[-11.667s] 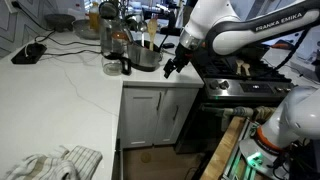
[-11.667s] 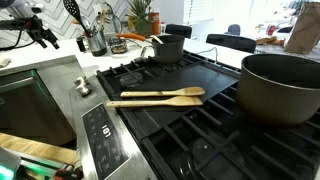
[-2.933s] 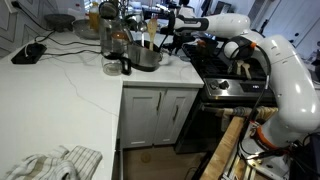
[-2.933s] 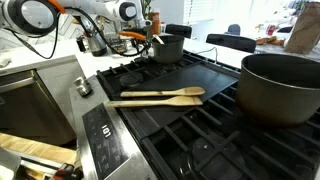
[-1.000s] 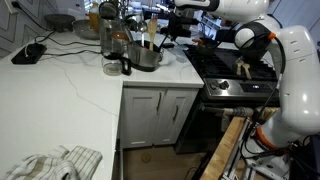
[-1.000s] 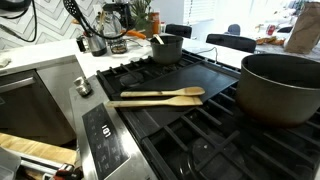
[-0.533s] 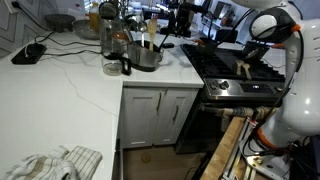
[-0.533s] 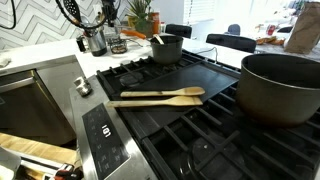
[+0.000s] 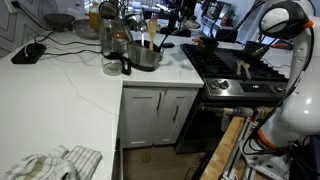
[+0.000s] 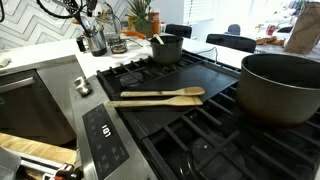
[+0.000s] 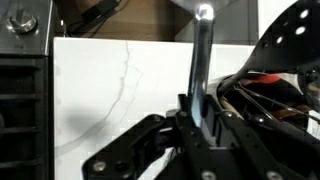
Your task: Pick up the spatula on the counter and then put it in the silver tin
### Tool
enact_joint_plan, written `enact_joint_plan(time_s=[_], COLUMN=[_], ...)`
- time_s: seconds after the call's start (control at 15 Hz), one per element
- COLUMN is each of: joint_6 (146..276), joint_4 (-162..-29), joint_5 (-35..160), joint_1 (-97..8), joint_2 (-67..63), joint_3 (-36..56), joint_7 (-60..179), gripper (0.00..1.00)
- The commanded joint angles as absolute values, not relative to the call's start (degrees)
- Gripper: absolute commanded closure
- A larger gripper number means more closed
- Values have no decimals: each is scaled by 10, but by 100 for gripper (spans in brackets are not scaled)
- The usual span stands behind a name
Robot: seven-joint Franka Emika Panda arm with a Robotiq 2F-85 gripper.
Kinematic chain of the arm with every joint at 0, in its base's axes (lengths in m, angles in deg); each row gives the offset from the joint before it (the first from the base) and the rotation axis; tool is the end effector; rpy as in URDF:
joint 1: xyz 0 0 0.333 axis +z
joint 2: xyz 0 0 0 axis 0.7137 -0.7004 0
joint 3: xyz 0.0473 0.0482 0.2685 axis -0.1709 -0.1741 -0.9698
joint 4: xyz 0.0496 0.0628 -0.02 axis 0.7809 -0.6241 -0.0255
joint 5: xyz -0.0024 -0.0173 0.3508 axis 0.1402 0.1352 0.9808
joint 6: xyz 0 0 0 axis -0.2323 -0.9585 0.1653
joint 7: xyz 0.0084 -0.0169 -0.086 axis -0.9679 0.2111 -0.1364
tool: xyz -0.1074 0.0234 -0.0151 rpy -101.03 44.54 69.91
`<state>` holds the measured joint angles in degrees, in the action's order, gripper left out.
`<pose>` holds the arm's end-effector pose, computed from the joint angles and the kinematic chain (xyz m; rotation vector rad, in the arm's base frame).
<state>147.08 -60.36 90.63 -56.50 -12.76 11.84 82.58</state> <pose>0.5839 -0.1005 0.5411 -2.6028 0.9236 0.3741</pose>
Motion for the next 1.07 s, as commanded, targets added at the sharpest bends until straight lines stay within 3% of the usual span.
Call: enact_joint_plan(time_s=[0.0, 0.27, 0.33, 1.0], joint_6=[1468, 1466, 1449, 1320], joint_4=[-604, -603, -592, -528], joint_5=[922, 938, 969, 1153], joint_1=[-570, -580, -588, -631], joint_2=[-129, -131, -141, -195], joint_3=[118, 118, 110, 94], joint_7=[831, 834, 845, 998], gripper=[80, 80, 95, 95])
